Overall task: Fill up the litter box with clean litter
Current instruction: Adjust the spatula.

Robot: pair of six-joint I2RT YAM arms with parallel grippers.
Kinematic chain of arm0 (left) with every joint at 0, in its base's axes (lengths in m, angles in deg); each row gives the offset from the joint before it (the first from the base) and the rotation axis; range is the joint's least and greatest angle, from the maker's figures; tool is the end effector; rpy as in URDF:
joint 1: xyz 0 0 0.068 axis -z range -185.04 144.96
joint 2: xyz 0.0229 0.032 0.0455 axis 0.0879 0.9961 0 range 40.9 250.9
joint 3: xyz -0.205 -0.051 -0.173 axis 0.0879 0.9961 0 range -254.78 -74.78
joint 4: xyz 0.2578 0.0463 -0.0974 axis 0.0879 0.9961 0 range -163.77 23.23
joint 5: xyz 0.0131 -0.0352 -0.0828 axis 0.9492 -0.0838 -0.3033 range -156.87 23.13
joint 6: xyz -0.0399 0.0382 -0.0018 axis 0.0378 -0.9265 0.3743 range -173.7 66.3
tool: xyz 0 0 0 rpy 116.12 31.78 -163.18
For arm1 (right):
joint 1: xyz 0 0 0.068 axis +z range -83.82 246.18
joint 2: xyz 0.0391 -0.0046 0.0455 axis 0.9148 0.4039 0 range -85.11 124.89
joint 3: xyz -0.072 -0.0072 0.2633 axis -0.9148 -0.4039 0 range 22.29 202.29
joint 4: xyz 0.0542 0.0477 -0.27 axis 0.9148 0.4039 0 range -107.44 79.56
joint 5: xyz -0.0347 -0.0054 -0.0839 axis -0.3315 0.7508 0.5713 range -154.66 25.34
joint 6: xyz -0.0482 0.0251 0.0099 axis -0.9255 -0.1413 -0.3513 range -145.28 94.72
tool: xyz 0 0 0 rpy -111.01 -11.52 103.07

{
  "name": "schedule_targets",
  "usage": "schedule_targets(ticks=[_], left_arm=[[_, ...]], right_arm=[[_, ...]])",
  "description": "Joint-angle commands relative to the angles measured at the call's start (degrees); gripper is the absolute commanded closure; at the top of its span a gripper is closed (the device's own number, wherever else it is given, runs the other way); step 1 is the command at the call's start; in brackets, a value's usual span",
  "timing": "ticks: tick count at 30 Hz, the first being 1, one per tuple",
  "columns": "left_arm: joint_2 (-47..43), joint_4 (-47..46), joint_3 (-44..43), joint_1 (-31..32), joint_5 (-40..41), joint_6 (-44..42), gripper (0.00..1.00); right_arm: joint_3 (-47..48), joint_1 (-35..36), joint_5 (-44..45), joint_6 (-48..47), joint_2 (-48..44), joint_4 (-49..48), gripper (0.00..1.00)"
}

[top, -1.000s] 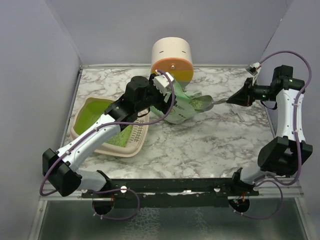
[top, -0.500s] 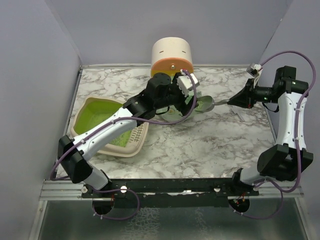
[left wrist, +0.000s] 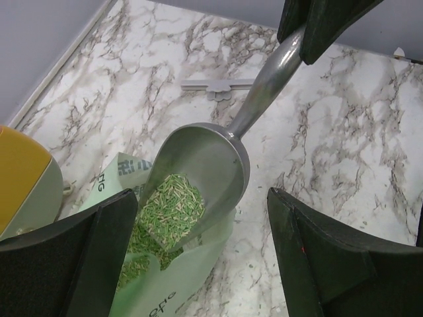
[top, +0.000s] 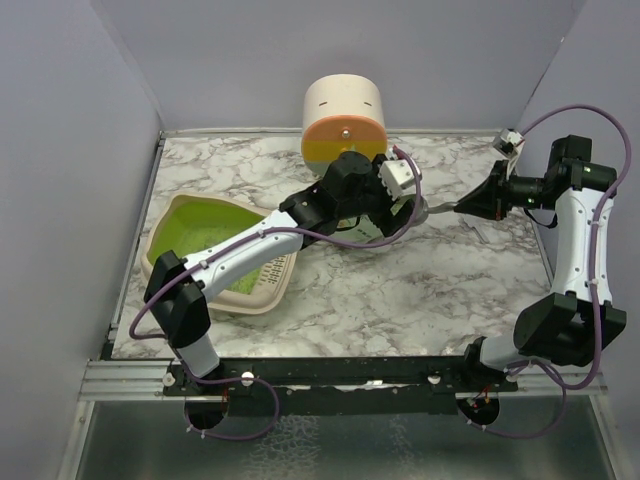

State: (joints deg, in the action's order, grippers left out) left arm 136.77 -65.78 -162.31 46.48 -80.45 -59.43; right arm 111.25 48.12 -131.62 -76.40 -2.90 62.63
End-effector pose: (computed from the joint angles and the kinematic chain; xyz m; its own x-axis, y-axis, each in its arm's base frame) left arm 0.2563 -0.3368 0.3663 -0.0841 0.2619 -0.9614 0.9141 0.4044 0.0302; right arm 0.2626 -0.0492 0.3810 -0.4707 -0.1669 -0.8664 -0.7904 0.5161 0.3300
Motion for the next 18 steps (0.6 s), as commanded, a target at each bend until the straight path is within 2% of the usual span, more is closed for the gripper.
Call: schedule_targets(ticks=[1,13,18], left_arm=[[3.04,-3.40,-1.53,0.71,0.10,0.11,0.17],[7.10,-1.18,-4.16,3.62,4.65,-1.43,0.20],[7.84,-0.61,-4.64,4.26,7.11,-2.28,0.30]], right_arm=[[0.19,0.22,-3.94,0.89,-1.68,0.69,0.99],[3.10,0.22,-4.76,3.54,-1.95,0.70,0.99],[2.47,0.22,-5.39,3.65,-2.34,0.69,0.99]])
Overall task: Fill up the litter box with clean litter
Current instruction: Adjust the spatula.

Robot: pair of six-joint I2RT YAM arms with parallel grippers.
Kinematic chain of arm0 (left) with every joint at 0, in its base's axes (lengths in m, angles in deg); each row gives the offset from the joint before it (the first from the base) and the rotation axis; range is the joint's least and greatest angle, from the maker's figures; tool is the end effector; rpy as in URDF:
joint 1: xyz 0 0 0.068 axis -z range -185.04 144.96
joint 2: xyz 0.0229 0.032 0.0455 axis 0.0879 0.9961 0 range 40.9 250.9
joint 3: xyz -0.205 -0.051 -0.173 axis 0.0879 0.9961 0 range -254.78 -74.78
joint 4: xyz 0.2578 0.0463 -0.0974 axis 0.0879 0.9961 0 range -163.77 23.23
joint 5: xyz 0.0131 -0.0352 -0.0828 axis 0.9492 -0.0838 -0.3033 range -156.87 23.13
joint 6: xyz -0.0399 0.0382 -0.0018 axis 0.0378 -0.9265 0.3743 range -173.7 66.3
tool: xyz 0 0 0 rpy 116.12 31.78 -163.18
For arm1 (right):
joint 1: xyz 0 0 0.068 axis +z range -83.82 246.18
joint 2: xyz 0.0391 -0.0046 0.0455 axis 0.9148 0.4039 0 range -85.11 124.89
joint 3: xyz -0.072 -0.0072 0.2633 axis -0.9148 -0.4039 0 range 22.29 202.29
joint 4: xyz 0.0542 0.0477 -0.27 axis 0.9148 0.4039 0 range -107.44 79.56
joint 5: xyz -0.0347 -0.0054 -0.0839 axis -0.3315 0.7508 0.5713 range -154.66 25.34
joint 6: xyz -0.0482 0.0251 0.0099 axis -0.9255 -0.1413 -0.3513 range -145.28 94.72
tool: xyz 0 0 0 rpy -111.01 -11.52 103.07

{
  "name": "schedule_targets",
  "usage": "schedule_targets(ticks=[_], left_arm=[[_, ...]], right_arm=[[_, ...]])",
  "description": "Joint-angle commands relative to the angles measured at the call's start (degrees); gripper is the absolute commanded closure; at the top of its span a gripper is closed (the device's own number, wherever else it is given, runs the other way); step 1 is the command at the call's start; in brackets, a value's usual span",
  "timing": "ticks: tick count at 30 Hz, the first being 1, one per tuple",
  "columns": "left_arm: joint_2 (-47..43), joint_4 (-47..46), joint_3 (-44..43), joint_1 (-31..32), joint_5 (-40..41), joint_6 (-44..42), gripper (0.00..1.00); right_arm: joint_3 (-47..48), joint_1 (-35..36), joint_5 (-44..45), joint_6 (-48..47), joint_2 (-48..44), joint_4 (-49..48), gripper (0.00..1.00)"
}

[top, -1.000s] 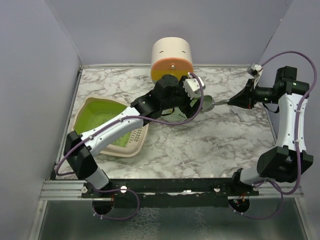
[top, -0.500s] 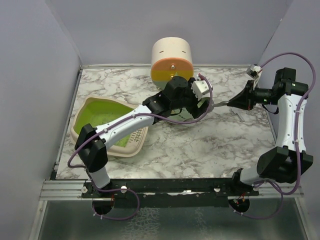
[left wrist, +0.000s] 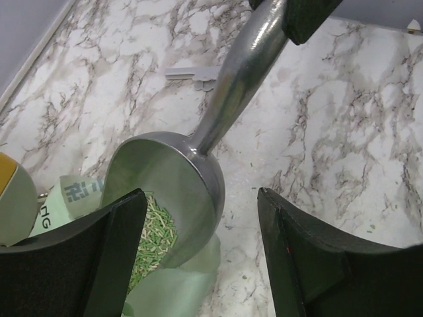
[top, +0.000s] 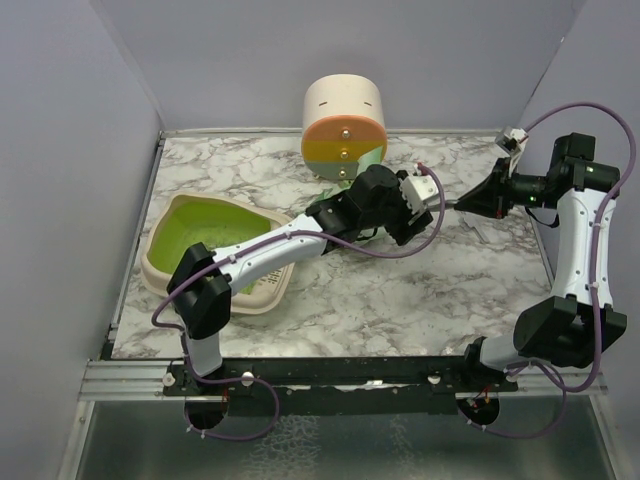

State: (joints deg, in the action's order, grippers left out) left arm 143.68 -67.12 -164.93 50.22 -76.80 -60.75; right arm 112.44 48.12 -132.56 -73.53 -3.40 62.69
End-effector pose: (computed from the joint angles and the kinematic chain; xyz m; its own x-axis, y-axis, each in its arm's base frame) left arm 0.2533 -0.3769 0.3353 -0.0760 0.3219 -0.9437 0.9184 0.3911 0.0594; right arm 0.2600 -0.0481 0.3894 -0.4817 -0.1381 -0.8654 -0.7800 0.5178 0.3515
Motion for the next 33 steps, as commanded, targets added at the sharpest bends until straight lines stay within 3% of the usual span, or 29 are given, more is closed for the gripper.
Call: schedule_targets(ticks=[1,10,12,15,16,22,26,33], left_arm=[[1.24,0.77,-2.04,0.61,3.81,-0.97,0.31],[2.33,0.79,-1.83,0.72,4.08,-0.89,0.48],[2.42,0.71,-1.87,0.72,3.65,-0.86,0.63],[2.30,0.67,-1.92,0.76,3.47,-0.73,0.97],[2.21,0.56,-1.88,0.80,3.56,-0.67,1.00],[1.98,0.46,-2.01,1.20,4.61,-0.23,1.00],[2.60,1.38,-3.19,1.50,6.45,0.27,1.00],[4.50,3.53,-5.81,2.97,8.71,0.30,1.00]], right_arm=[[1.14,0.18,-4.64,0.81,-1.89,0.59,0.99],[1.73,0.22,-5.44,1.78,-1.92,0.59,0.99],[1.91,0.22,-5.61,2.09,-1.93,0.62,0.99],[2.12,0.21,-5.75,2.99,-1.60,0.57,0.99],[2.18,0.20,-5.75,3.33,-1.50,0.56,0.99],[2.88,0.23,-5.04,8.42,-0.87,0.37,0.96],[3.36,0.22,-4.40,15.89,-0.55,-1.12,0.74],[2.55,0.23,-6.31,26.72,-1.53,-4.65,0.47]])
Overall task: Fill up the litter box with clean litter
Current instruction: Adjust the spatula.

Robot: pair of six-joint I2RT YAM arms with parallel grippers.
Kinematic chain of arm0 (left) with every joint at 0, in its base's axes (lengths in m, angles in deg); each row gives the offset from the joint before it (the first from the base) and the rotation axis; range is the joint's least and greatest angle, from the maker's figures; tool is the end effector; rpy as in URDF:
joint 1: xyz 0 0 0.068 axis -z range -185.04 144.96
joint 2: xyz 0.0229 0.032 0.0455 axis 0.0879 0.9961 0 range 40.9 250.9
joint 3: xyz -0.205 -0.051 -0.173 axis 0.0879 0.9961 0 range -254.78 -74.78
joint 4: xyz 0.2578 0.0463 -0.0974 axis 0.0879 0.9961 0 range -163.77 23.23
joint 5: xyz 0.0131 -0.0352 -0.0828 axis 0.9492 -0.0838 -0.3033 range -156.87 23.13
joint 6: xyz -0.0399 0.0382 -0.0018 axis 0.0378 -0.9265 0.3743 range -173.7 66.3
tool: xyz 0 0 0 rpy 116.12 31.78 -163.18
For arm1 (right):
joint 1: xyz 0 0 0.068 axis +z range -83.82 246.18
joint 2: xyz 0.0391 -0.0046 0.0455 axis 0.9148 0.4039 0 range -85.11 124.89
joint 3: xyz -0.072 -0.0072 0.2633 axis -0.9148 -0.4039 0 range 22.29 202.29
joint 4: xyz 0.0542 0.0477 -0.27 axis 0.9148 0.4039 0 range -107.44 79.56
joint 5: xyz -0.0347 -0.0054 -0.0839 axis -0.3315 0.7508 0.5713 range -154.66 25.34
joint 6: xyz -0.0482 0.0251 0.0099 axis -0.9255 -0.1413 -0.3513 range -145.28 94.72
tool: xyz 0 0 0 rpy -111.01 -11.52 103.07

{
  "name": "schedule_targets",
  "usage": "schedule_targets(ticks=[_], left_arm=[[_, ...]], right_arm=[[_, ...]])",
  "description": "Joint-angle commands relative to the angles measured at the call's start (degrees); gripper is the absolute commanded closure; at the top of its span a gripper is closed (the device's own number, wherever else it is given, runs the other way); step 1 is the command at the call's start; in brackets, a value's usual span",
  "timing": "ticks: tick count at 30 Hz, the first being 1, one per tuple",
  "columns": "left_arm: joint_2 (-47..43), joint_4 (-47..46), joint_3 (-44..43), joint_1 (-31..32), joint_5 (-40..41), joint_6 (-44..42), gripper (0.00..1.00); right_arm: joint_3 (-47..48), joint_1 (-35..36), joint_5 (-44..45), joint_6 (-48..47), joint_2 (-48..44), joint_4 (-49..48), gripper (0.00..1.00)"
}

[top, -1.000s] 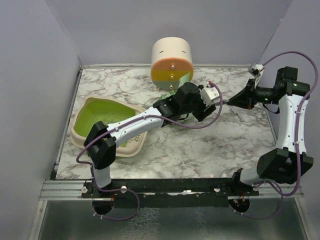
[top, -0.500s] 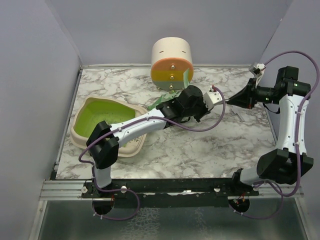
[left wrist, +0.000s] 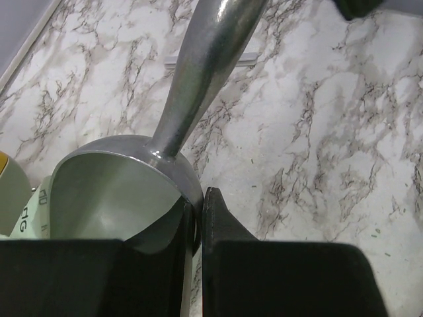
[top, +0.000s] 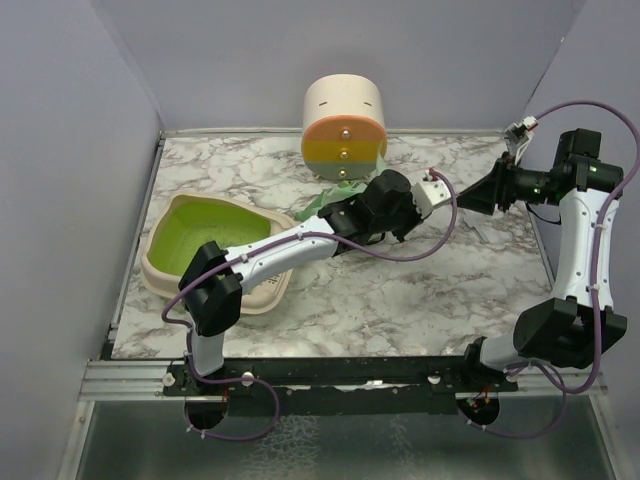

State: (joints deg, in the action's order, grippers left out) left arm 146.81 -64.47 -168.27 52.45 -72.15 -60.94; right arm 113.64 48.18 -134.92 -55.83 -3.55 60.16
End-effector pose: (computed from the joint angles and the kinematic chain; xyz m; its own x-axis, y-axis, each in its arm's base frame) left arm 0.2479 -0.3955 0.3282 -0.0857 0.3681 -0.9258 0.9037 0.4201 0.0834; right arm 0.2621 -0.0479 0.3986 -0.6397 0.0274 -0.7682 -0.6488 0.5166 0.5587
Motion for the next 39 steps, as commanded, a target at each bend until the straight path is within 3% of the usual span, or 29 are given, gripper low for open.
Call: schedule_targets(ticks=[1,9,25,30,35,37,39], left_arm=[[1.48,0.89,-2.48,0.89,4.10,0.64,1.00],[0.95,0.21,-1.81,1.43,3.95,0.66,1.00],[-1.88,-0.89,-0.10,2.18,5.40,0.92,1.00],[-2.15,-0.96,-0.11,2.42,5.90,0.83,1.00],[-2.27,-1.11,-0.20,2.69,6.17,0.86,1.00],[-2.71,-1.09,-0.03,2.86,6.11,0.36,1.00],[-3.60,-1.06,0.33,2.97,5.61,-0.13,0.89]], right_arm=[[1.11,0.22,-3.57,10.56,-1.66,-3.26,0.47],[-3.78,3.20,3.61,15.81,-2.24,-11.33,0.47],[-10.33,11.28,12.44,23.44,-2.89,-21.15,0.61],[-12.21,12.49,13.95,24.13,-3.51,-21.95,0.71],[-12.05,12.95,15.68,24.27,-3.63,-21.97,0.99],[-11.71,12.98,16.44,24.34,-3.89,-22.23,0.99],[-11.28,13.08,17.10,24.61,-4.25,-22.69,0.99]])
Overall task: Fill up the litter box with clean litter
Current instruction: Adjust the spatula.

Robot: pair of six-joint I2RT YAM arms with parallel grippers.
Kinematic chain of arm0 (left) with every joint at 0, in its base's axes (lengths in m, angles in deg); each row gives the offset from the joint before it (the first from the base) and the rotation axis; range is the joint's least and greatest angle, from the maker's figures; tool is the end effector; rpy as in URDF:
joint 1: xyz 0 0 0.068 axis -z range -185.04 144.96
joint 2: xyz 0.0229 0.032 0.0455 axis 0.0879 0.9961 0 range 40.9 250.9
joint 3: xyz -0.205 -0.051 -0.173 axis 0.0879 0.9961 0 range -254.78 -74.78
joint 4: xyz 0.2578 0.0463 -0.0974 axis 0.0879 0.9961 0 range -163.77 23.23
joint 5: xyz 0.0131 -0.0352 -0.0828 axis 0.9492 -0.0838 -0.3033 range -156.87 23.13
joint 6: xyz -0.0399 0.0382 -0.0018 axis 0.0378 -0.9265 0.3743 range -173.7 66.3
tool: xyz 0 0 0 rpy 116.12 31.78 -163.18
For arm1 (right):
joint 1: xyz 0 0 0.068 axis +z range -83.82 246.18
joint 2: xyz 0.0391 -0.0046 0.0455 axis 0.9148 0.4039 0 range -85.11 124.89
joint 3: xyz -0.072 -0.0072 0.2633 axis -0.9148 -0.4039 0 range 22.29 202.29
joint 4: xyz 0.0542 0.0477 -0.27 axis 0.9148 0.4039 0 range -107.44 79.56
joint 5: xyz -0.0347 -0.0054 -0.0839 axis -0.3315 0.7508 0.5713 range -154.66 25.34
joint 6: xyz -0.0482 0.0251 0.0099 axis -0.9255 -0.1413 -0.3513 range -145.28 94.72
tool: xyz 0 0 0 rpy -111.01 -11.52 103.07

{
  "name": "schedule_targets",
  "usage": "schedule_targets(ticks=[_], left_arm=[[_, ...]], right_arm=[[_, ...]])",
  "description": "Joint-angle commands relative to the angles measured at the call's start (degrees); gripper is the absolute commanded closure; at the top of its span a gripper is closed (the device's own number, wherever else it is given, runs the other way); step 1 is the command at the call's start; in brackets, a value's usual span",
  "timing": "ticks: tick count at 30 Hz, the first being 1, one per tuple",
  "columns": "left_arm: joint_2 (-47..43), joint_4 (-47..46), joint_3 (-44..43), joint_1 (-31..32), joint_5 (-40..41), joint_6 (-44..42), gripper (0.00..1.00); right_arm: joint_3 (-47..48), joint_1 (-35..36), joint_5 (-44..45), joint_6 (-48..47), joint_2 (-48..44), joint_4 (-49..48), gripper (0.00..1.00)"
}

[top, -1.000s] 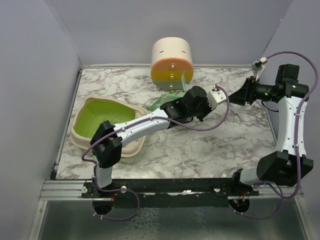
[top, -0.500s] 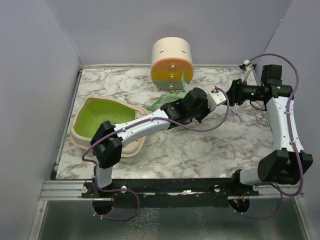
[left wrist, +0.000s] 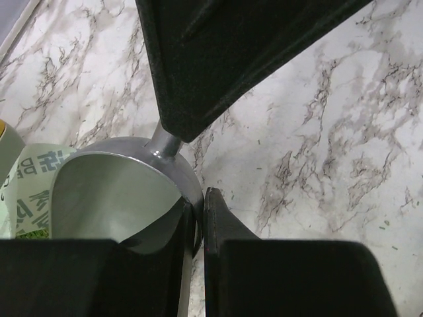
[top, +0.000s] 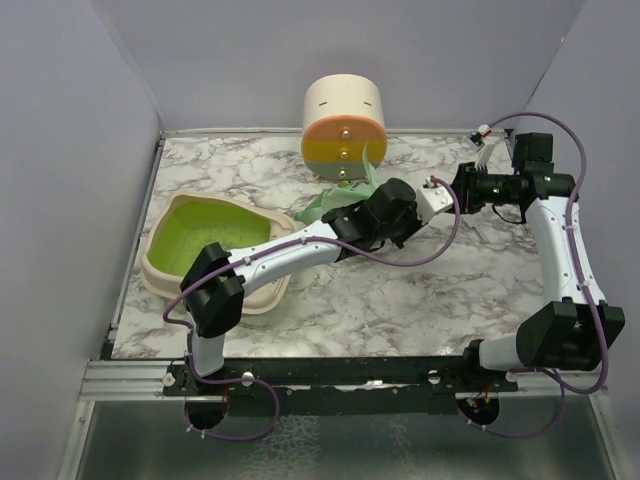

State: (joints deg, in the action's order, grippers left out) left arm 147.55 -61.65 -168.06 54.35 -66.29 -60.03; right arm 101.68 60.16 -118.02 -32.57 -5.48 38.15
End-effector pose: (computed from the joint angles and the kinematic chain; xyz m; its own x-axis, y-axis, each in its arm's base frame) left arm 0.2381 -0.4020 0.3159 -0.1234 0.4253 -0.8966 0.8749 0.4731 0.1039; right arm 0.2926 -0.0004 0.3525 -0.7673 0.0048 -0.6413 -0.4868 0.6465 0.5874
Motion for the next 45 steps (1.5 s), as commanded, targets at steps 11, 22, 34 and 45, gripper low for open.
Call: schedule_targets(ticks=[11,22,34,45], left_arm=[[-14.56,-1.84,3.10,1.07,2.87,-4.24,0.46],[-25.63,3.40,12.34,-3.36,7.07,-8.62,0.26],[-28.63,3.12,18.96,-14.88,1.51,-9.45,0.25],[-26.28,-0.42,20.14,-16.64,-3.70,-10.02,0.24]], right_arm=[[1.64,2.36,2.45,0.58,-1.80,-0.87,0.99],[5.48,5.84,7.41,-1.14,-0.71,-1.33,0.99],[5.60,10.78,16.49,-2.11,1.79,-4.13,0.99],[2.76,14.71,22.49,-2.80,4.11,-8.05,0.99]])
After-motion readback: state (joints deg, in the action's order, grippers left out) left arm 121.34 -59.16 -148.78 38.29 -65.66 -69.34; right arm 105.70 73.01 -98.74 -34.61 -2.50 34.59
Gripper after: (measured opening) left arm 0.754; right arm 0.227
